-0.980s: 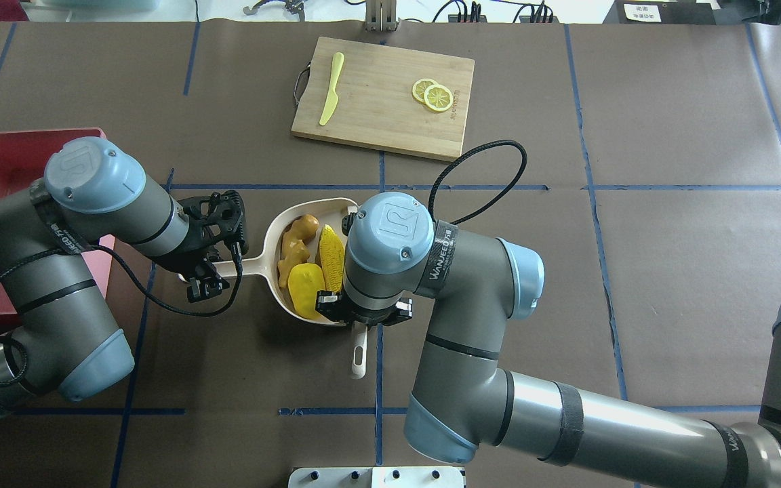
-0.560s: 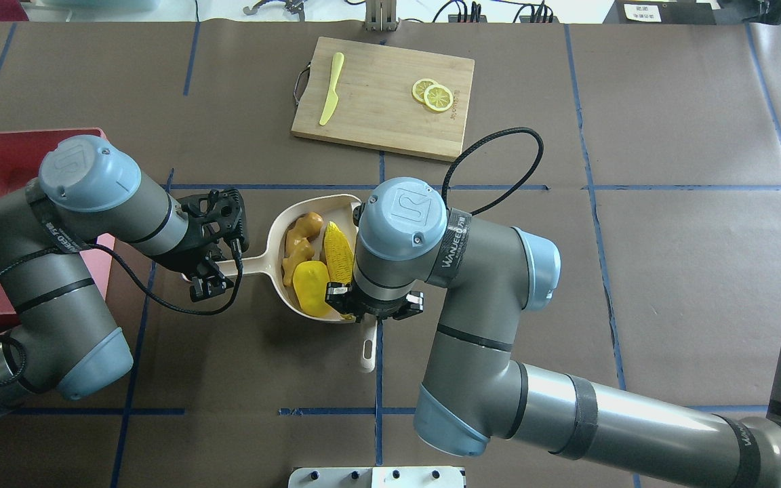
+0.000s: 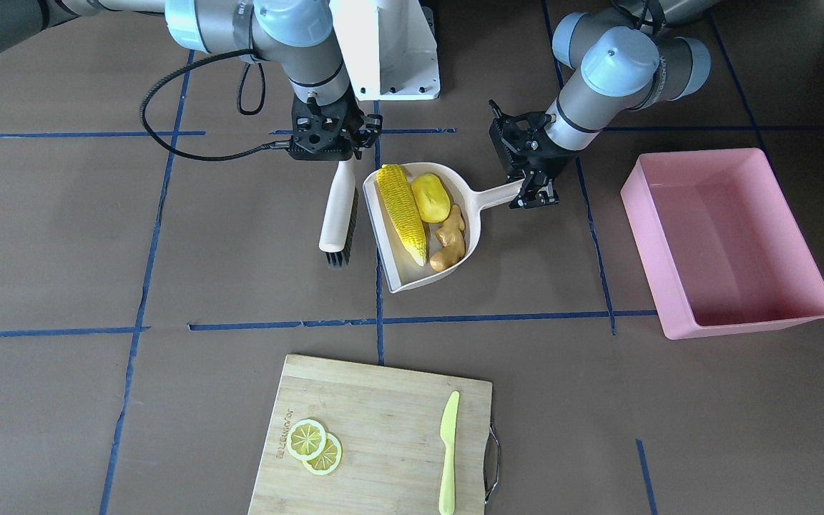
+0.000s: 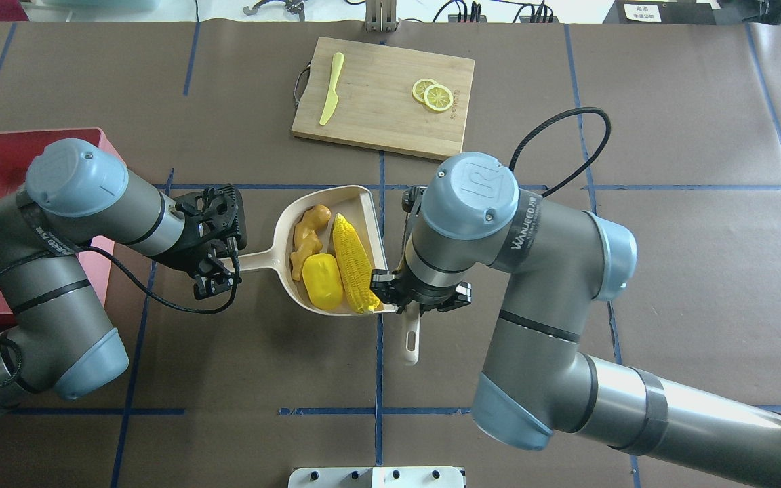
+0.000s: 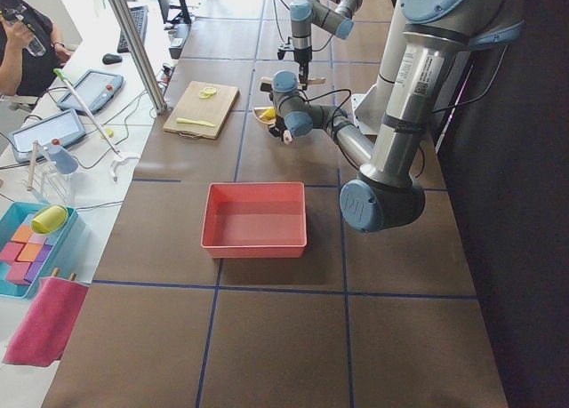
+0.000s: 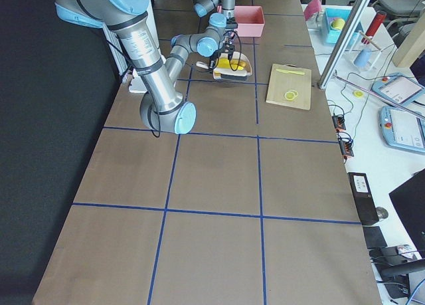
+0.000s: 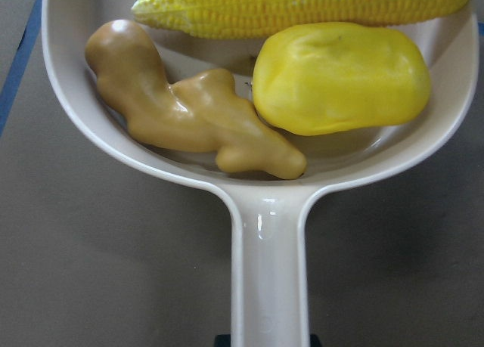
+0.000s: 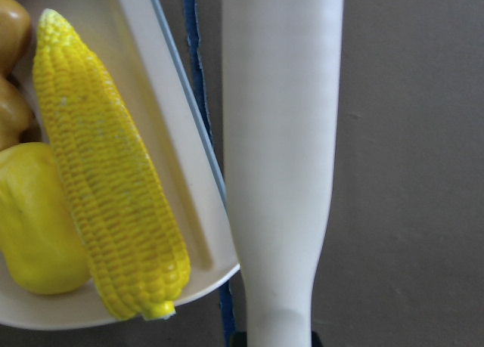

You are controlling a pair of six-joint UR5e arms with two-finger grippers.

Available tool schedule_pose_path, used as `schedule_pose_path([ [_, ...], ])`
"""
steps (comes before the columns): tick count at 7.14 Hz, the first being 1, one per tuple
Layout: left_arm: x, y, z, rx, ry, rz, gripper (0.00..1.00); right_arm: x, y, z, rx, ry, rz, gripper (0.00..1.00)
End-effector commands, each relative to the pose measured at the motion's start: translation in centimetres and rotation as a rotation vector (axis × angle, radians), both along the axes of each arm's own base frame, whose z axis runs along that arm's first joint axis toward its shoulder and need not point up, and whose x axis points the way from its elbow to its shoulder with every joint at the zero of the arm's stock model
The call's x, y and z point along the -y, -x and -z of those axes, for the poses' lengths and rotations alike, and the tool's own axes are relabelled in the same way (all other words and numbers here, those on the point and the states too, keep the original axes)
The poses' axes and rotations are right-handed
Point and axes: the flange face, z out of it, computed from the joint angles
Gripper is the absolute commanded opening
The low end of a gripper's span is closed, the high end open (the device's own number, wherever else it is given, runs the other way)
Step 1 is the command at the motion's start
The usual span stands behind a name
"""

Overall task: Sweep and dump trash into bin
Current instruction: 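Lift the dustpan toward the pink bin with the left gripper while the right withdraws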

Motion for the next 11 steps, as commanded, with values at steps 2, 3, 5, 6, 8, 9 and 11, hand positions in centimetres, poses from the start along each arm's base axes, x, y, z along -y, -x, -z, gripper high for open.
schedule_pose_path([
  [2, 1.7, 2.8, 1.0, -0.035, 0.007, 0.071, 0.00, 0.0, -8.6, -4.3, -0.031, 0.016, -0.063, 0.02],
  [3, 3.8, 5.7, 0.9, -0.036, 0.026, 0.139, 0.00, -0.5, -10.7, -6.3, -0.049, 0.025, -0.074, 0.02],
  [5, 6.6, 12.9, -1.1, -0.060, 0.120, 0.157, 0.00, -0.5, -13.3, -9.6, -0.092, 0.038, -0.089, 0.02],
  [6, 7.6, 16.5, -3.0, -0.057, 0.156, 0.191, 0.00, 0.0, -14.4, -11.3, -0.114, -0.004, -0.056, 0.02],
  [8, 8.2, 24.5, -8.9, -0.009, 0.082, 0.187, 0.00, 0.5, -16.5, -14.3, -0.153, -0.033, -0.031, 0.02],
  [9, 7.5, 28.6, -12.2, 0.009, 0.070, 0.188, 0.00, 0.5, -18.0, -16.2, -0.178, -0.048, -0.013, 0.02],
  [11, 5.3, 33.2, -18.3, 0.074, 0.021, 0.152, 0.00, -0.1, -19.3, -18.2, -0.206, -0.054, 0.010, 0.03],
])
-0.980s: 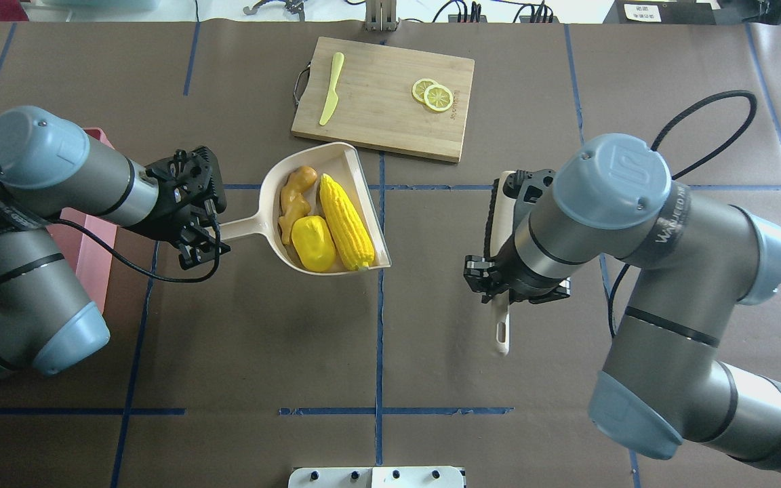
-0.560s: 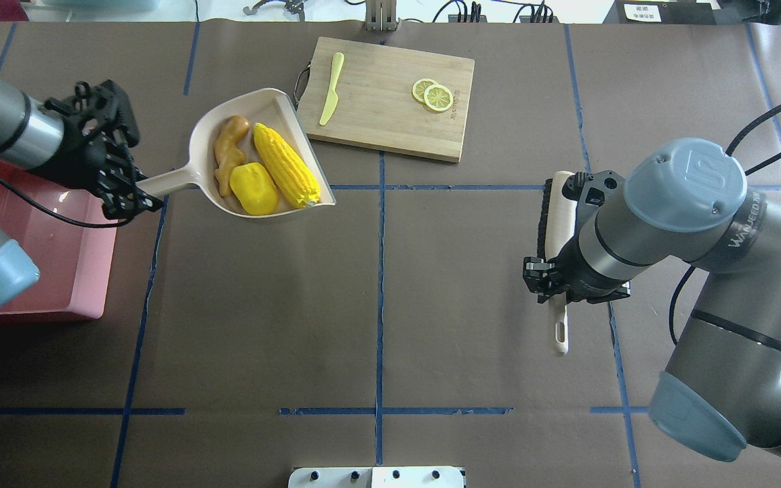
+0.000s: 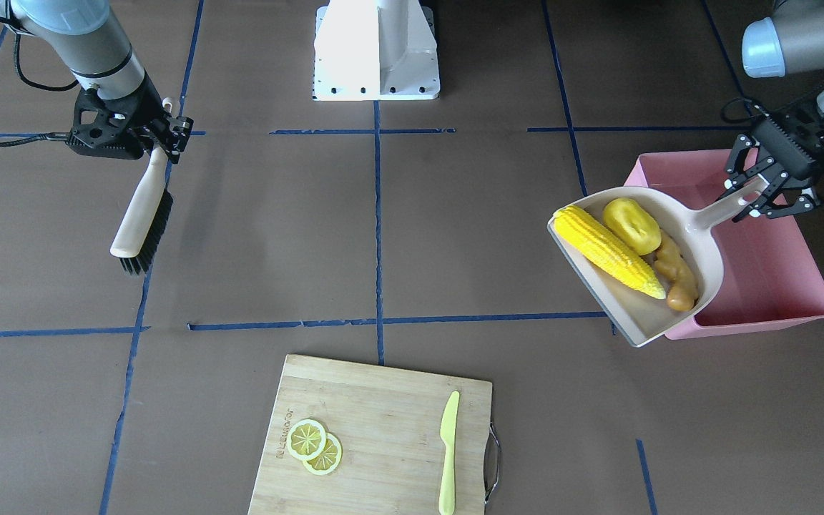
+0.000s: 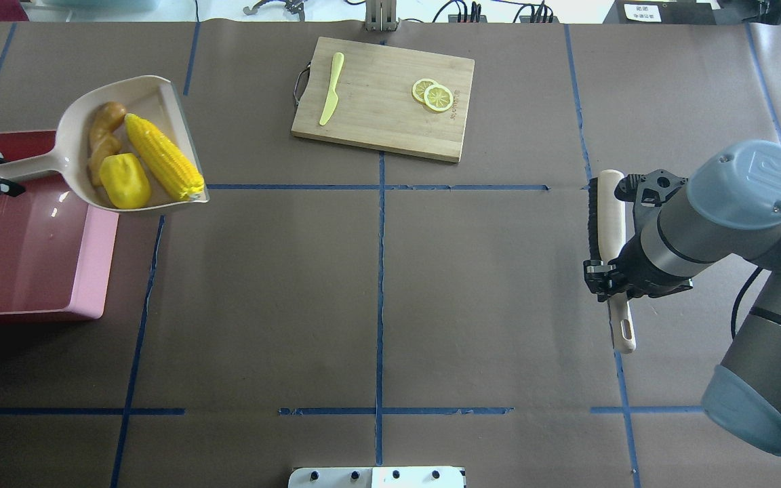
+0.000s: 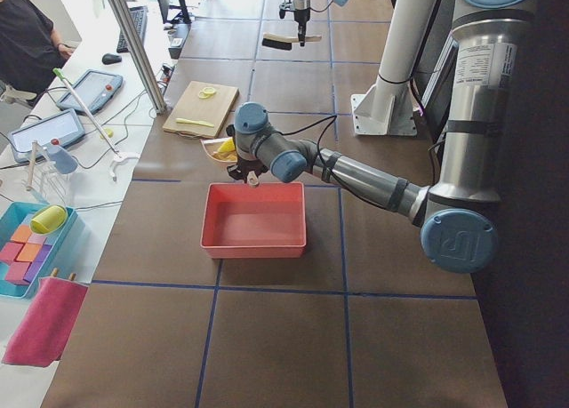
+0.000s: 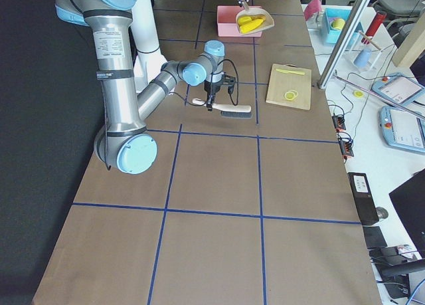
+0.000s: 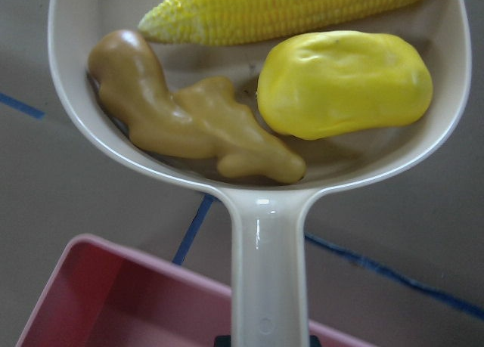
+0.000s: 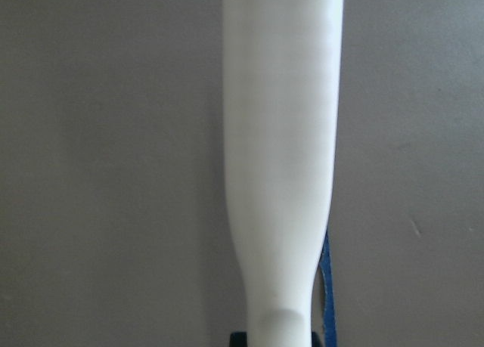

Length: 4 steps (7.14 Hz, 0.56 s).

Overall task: Sweep and dump trash into bin
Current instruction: 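Lift the dustpan toward the pink bin with the left gripper while the right withdraws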

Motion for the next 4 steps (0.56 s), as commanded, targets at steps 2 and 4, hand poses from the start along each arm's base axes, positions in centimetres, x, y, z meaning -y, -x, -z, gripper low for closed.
schedule_pose_path([
  [2, -3.4, 8.4, -7.2, 0.066, -0.030, 0.007, 0.00, -0.4, -1.0, -1.8, -0.028, 0.001, 0.015, 0.03],
  [4, -4.0, 12.6, -11.2, 0.044, 0.017, 0.043, 0.00, -0.4, -1.1, -2.0, -0.031, -0.003, 0.020, 0.03],
])
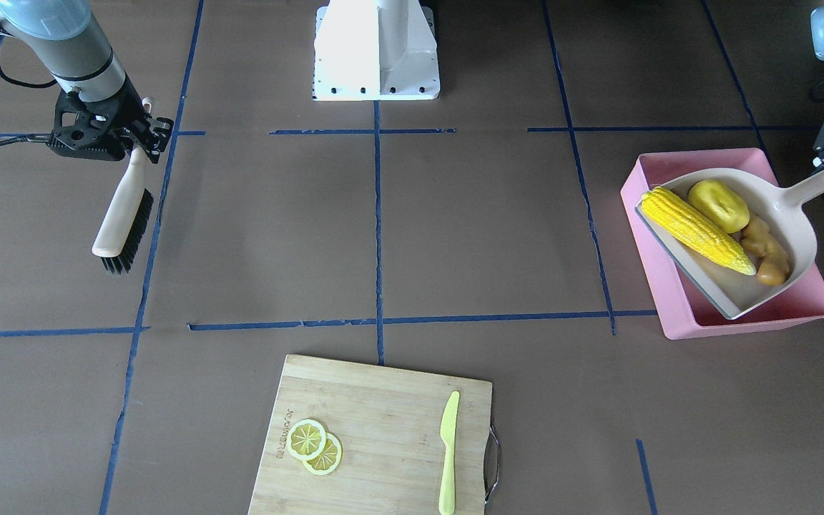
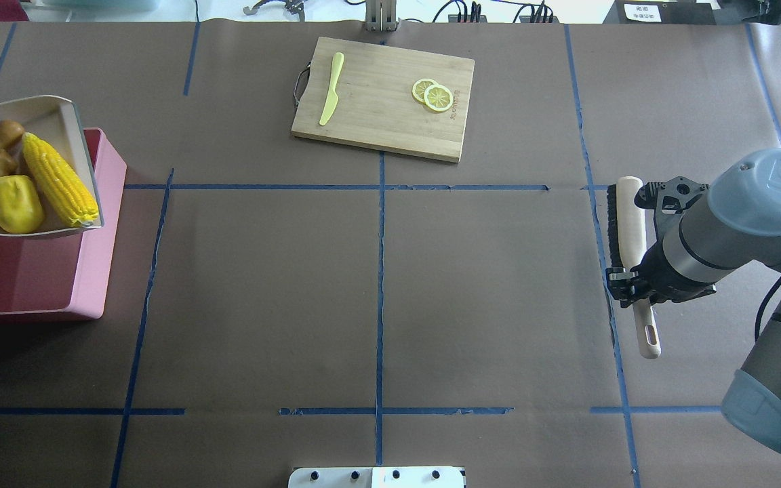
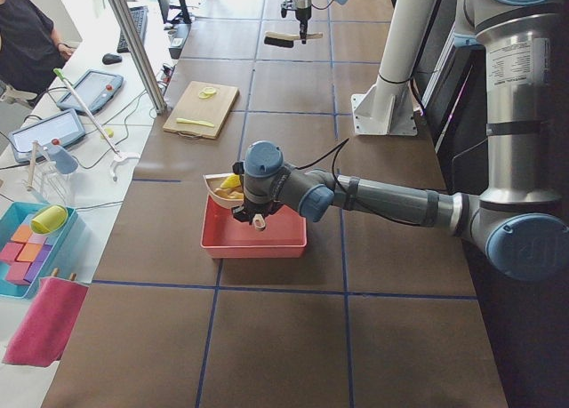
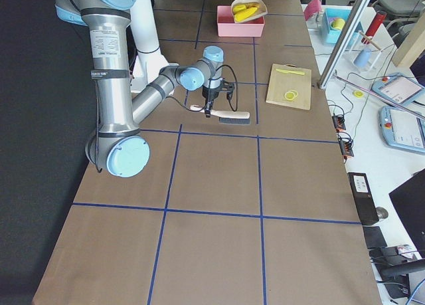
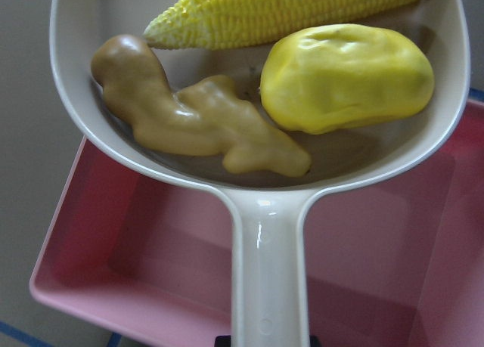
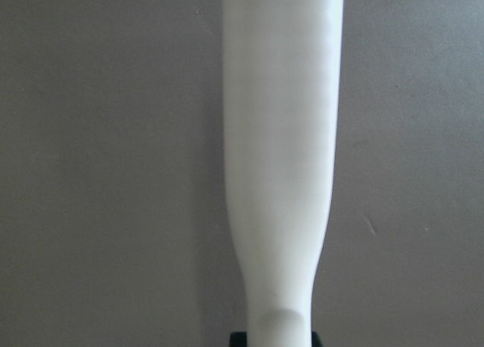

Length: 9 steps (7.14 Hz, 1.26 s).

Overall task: Sweep and dump trash into bin
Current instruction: 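Tilt the dustpan over the pink bin with the left gripper to dump the vegetables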

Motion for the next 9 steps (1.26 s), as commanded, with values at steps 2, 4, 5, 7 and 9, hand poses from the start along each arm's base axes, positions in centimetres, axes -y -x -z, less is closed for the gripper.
schedule_pose_path([
  [2, -0.7, 6.1, -4.8, 0.029, -0.059, 0.000, 0.00, -0.3, -0.8, -1.2, -0.019, -0.004, 0.019, 0.03],
  [4, -0.4, 7.9, -5.2, 0.173, -0.186, -0.040, 0.00, -0.3, -1.0, -1.7, -0.026, -0.004, 0.022, 0.03],
  [5, -0.2, 7.6, -5.2, 0.227, -0.242, -0.097, 0.00, -0.4, -1.2, -2.2, -0.034, -0.007, 0.033, 0.03],
  [7, 0.2, 6.0, -5.1, 0.305, -0.317, -0.193, 0.00, -0.3, -1.1, -2.6, -0.042, -0.005, 0.034, 0.03],
  [9, 1.0, 6.8, -2.9, 0.499, -0.411, -0.292, 0.00, -0.3, -1.0, -2.9, -0.047, 0.001, 0.034, 0.03],
])
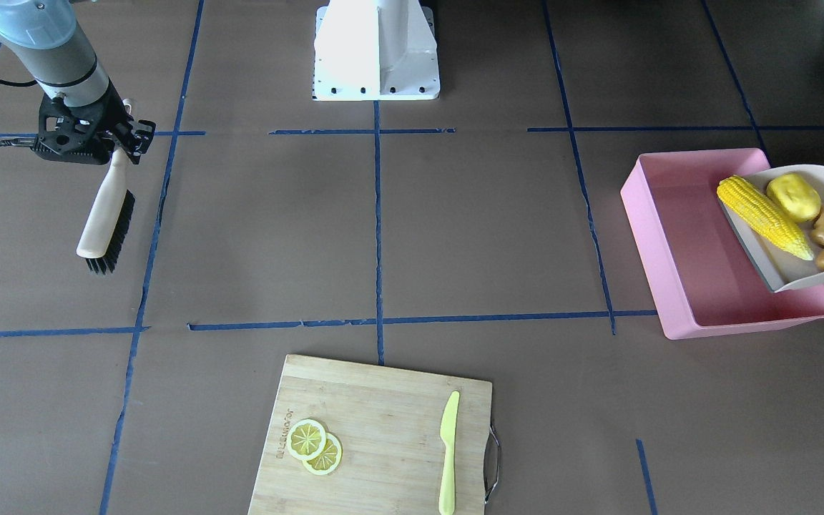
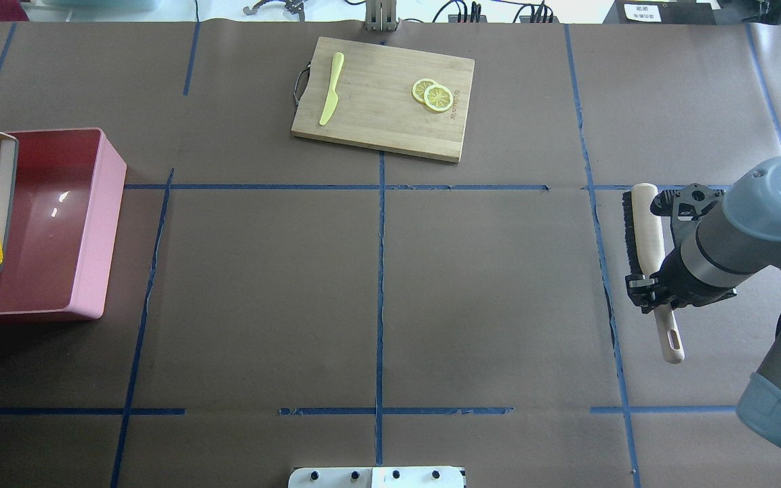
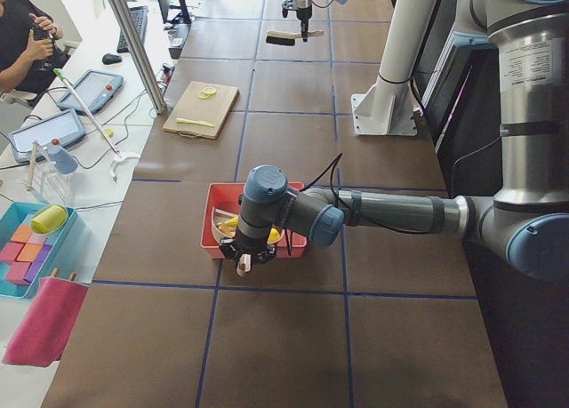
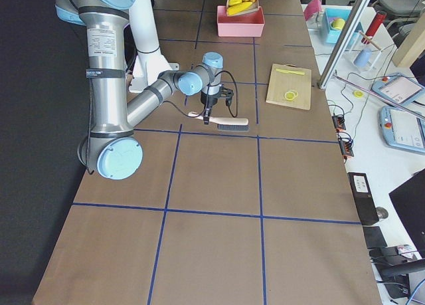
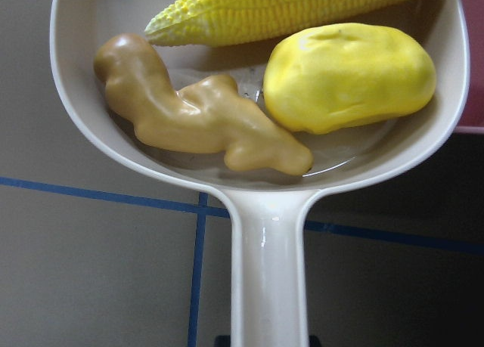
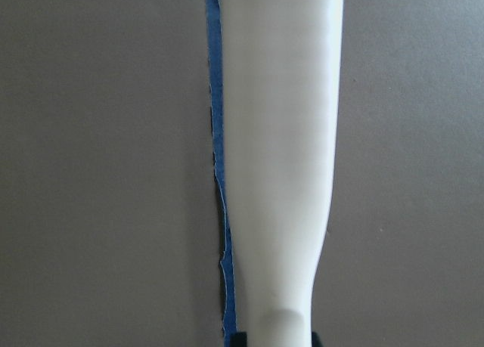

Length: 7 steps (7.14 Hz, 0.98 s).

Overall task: Sweep and dump trash into bin
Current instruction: 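Tilt the dustpan over the pink bin with the left gripper to dump the vegetables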

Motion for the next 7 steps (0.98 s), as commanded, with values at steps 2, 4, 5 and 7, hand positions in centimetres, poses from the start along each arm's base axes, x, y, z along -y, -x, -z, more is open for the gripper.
schedule_pose_path([
  [2, 2.5, 1.6, 8.7, 0.246, -0.066, -0.074, 0.00, 0.1, 0.2, -0.2, -0.002, 0.004, 0.001, 0.03],
  [4, 2.5, 1.4, 8.7, 0.251, -0.063, -0.077, 0.00, 0.1, 0.3, -0.1, -0.001, 0.004, 0.001, 0.03],
  [5, 2.5, 1.4, 8.7, 0.251, -0.062, -0.077, 0.00, 0.1, 0.4, 0.0, 0.000, 0.004, 0.000, 0.03],
  [7, 2.9, 1.3, 9.1, 0.251, -0.071, -0.079, 0.00, 0.1, 0.4, 0.0, 0.001, 0.004, -0.001, 0.03],
])
